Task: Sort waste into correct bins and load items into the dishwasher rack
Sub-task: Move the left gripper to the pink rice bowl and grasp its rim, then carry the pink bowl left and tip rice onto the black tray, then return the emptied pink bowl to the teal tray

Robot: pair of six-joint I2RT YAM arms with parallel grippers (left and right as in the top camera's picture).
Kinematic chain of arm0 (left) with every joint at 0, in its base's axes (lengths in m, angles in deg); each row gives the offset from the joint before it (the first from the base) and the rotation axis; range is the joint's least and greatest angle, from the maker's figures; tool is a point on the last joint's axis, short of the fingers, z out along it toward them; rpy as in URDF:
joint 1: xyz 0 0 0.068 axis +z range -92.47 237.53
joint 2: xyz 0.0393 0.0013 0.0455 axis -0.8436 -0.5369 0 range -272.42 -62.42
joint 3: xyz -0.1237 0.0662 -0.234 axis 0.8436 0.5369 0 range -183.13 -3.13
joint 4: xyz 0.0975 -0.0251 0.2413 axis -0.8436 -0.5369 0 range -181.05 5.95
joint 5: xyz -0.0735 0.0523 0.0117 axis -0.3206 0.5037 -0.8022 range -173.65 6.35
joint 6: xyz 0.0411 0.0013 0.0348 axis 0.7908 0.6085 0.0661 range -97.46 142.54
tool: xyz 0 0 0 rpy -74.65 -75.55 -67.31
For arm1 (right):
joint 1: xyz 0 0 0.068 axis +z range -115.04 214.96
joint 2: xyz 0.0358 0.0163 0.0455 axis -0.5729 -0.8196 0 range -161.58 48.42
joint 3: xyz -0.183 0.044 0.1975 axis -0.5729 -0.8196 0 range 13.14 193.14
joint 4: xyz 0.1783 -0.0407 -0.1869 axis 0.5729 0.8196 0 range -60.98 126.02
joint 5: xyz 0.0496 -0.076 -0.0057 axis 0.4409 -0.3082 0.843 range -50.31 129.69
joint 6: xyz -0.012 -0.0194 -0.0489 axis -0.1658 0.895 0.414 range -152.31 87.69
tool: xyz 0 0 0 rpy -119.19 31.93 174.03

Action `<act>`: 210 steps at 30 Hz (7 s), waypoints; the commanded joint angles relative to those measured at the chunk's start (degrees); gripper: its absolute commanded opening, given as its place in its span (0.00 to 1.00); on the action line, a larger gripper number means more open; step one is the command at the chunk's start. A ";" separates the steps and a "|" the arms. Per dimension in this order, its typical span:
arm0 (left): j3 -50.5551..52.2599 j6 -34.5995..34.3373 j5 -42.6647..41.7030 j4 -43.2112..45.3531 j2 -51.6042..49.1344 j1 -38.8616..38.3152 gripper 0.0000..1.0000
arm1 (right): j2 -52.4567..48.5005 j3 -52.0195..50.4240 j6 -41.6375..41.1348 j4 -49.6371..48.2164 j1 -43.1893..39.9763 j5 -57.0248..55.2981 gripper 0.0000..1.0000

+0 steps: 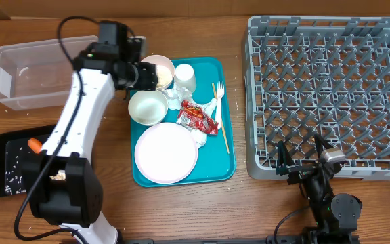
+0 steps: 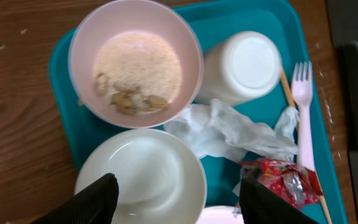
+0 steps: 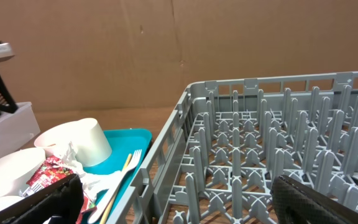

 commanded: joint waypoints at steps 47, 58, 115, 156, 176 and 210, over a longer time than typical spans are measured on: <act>-0.85 28.02 10.95 13.73 -16.48 -6.21 0.33 | 0.57 -0.59 0.39 -0.31 0.26 -0.13 1.00; -0.87 25.92 11.65 14.32 -16.46 -6.58 0.11 | 0.57 -0.59 0.39 -0.31 0.26 -0.13 1.00; 20.26 10.78 -44.61 -16.76 24.96 49.68 0.04 | 0.57 -0.59 0.39 -0.31 0.26 -0.13 1.00; 42.64 2.16 -78.25 1.75 2.84 75.97 0.04 | 0.57 -0.59 0.39 -0.31 0.26 -0.13 1.00; 29.92 14.21 -68.24 -13.31 30.80 66.53 0.04 | 0.57 -0.59 0.39 -0.31 0.26 -0.13 1.00; 22.75 -0.85 24.96 46.34 2.49 -10.86 0.05 | 0.57 -0.59 0.39 -0.31 0.26 -0.13 1.00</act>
